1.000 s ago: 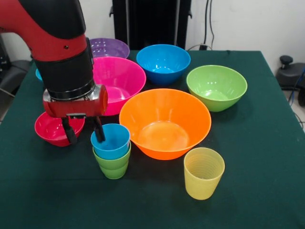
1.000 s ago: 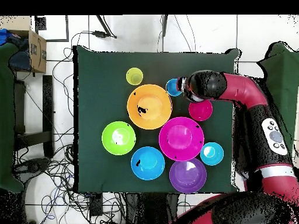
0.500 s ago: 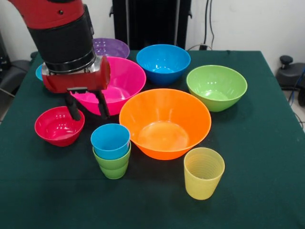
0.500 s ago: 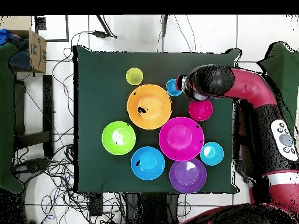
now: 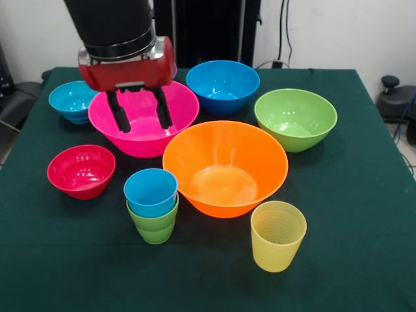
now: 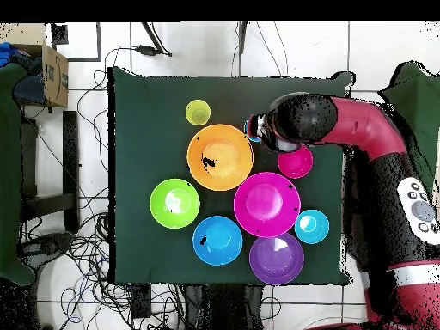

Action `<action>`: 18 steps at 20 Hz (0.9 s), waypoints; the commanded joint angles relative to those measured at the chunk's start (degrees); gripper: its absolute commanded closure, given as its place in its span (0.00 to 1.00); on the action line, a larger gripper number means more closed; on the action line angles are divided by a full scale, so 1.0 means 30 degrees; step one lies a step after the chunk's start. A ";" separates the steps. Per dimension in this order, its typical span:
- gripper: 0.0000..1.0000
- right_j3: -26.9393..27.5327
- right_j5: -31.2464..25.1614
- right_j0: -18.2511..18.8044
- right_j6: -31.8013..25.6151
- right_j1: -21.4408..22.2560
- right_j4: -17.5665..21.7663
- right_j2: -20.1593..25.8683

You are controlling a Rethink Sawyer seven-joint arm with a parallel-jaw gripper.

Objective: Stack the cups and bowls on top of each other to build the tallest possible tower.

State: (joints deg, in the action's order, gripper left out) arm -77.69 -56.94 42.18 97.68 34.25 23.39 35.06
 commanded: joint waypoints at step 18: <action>0.00 -0.2005 0.3965 -0.6580 0.7634 0.0973 0.1455 -0.5135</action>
State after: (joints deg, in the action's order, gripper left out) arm -81.71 -51.27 27.18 105.65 39.78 23.45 26.68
